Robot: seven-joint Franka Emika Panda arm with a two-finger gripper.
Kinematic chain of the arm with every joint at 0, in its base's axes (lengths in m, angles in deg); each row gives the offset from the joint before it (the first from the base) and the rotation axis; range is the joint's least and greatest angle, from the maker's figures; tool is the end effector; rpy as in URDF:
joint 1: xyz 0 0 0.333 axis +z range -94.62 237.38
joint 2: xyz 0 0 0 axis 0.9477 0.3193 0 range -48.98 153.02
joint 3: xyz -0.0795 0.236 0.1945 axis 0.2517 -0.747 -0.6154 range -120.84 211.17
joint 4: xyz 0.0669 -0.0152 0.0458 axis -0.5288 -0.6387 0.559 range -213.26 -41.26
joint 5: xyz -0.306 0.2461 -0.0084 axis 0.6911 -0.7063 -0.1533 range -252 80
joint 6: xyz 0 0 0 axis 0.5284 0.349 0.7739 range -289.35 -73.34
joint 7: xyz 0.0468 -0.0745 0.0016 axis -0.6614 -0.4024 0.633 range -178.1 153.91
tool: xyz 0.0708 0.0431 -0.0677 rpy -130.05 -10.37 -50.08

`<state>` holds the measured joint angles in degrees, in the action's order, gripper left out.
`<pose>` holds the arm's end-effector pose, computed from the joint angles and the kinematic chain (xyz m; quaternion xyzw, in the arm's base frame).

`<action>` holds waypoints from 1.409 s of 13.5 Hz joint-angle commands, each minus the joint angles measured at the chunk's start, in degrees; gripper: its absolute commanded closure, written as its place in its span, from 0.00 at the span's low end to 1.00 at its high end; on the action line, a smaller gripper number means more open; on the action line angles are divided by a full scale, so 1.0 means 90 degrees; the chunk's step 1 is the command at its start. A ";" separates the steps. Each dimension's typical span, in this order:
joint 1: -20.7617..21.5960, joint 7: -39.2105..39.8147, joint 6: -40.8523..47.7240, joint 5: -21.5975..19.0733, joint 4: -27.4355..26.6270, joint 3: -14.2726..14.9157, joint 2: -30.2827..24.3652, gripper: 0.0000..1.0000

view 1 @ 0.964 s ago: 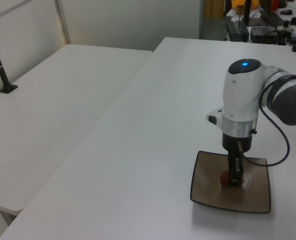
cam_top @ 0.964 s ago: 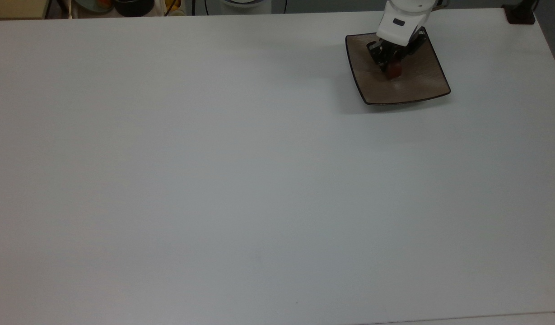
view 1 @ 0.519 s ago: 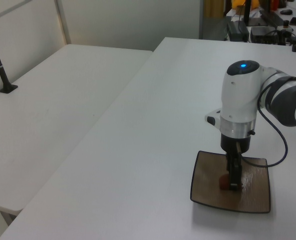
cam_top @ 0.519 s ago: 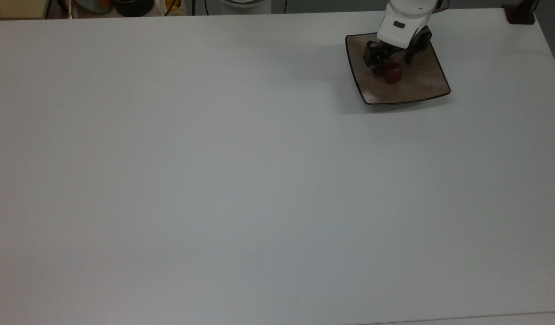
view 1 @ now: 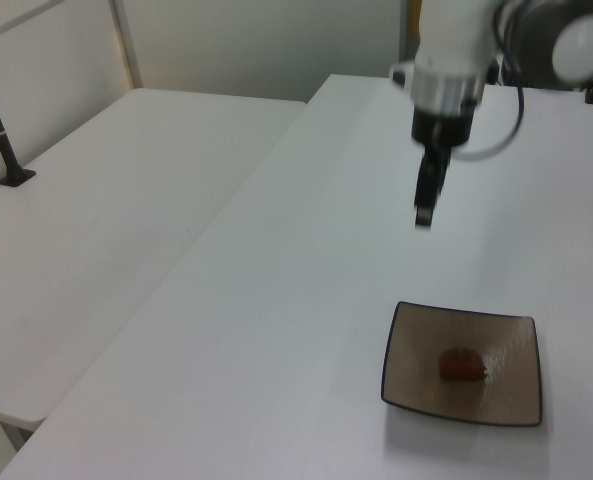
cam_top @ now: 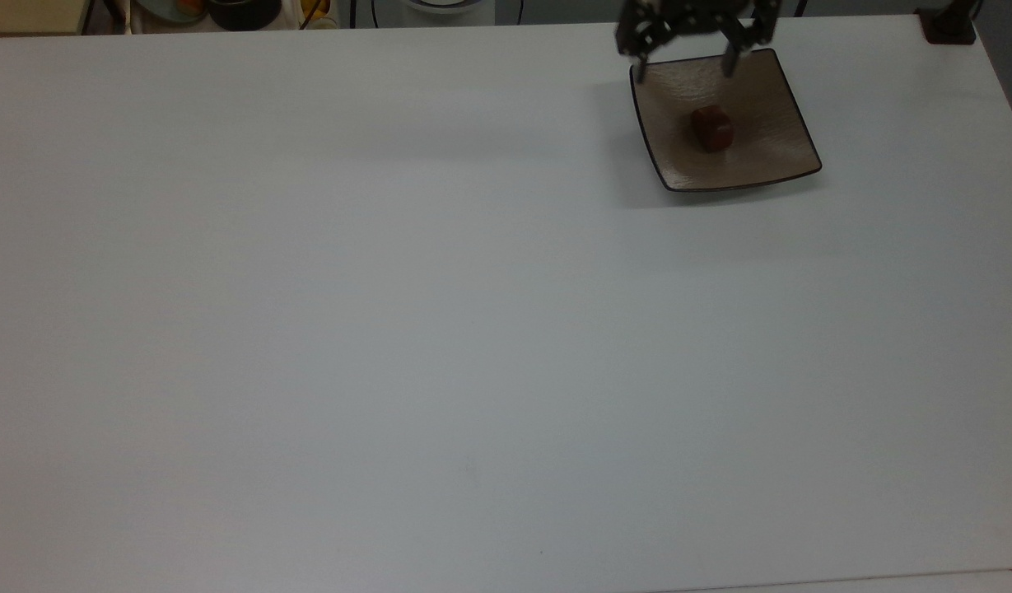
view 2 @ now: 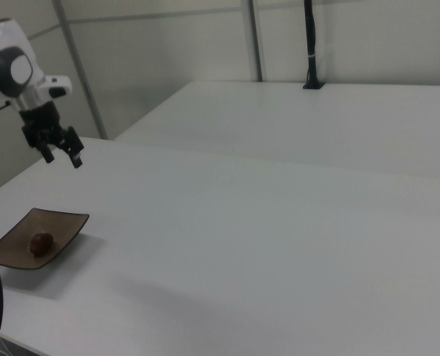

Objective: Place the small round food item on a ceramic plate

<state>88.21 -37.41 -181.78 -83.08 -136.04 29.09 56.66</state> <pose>0.5044 0.3160 0.5337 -0.9966 -0.0721 -0.0386 0.0062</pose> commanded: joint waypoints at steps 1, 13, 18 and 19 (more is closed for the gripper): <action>0.0103 -0.0127 0.1299 -0.0022 0.0671 0.0846 -0.0572 0.00; -0.0288 0.2926 0.1207 -0.0588 0.0449 0.2480 -0.0965 0.00; -0.0493 0.3262 0.0961 -0.0588 0.0243 0.2217 -0.0955 0.00; -0.0512 0.3320 0.0932 -0.0588 0.0234 0.2120 -0.0926 0.00</action>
<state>84.80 -8.93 -171.61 -87.37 -132.65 50.15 48.68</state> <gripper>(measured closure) 0.000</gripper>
